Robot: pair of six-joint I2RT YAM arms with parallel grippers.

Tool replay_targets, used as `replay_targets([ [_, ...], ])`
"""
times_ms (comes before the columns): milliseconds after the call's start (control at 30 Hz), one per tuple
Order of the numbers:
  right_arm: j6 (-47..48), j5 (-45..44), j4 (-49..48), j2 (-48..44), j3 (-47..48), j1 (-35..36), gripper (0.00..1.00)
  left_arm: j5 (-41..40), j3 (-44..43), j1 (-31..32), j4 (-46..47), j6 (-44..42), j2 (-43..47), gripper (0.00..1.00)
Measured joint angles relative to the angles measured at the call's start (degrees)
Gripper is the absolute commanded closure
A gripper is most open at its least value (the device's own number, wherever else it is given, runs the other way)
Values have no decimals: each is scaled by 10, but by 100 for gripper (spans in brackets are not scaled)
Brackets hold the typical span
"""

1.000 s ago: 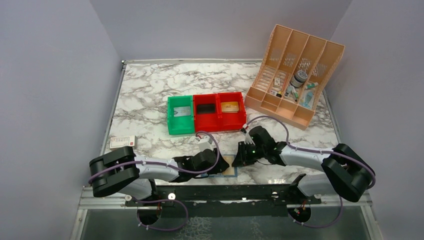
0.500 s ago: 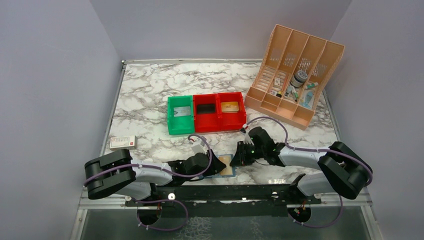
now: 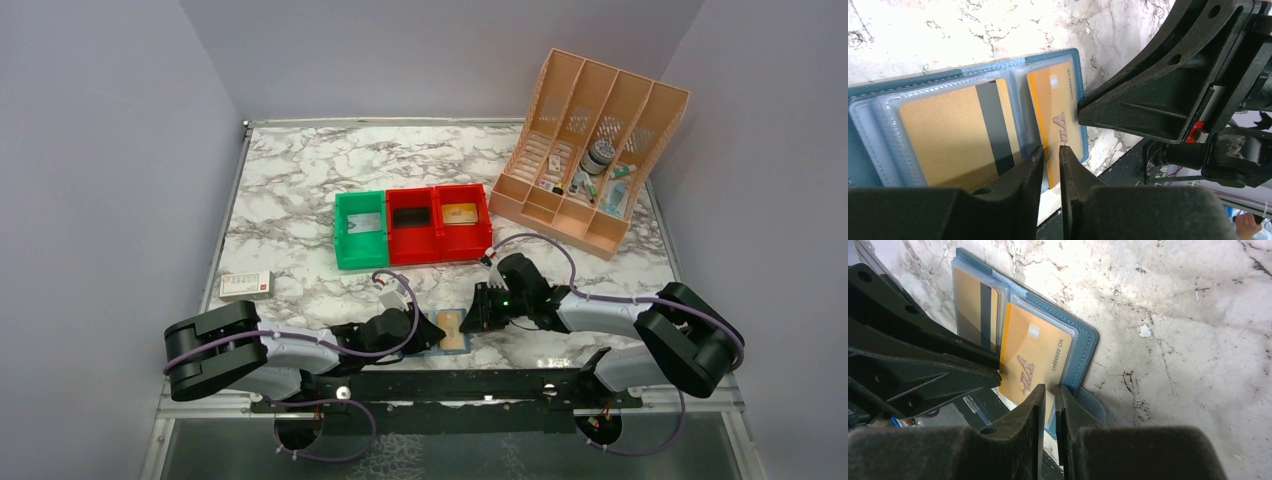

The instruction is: Take the credit cards out of the card holder

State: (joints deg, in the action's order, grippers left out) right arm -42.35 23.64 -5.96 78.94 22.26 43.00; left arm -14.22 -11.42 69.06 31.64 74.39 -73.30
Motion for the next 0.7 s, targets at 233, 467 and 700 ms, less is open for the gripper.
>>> replay_targets([
  [233,1,3,-1,1,0,-1,85,-2,1,0,-1,-1,0,86],
  [467,2,3,-1,1,0,-1,85,-2,1,0,-1,0,-9,100],
  [700,2,1,1,-1,1,-1,85,-5,12,0,12,15,-8,100],
])
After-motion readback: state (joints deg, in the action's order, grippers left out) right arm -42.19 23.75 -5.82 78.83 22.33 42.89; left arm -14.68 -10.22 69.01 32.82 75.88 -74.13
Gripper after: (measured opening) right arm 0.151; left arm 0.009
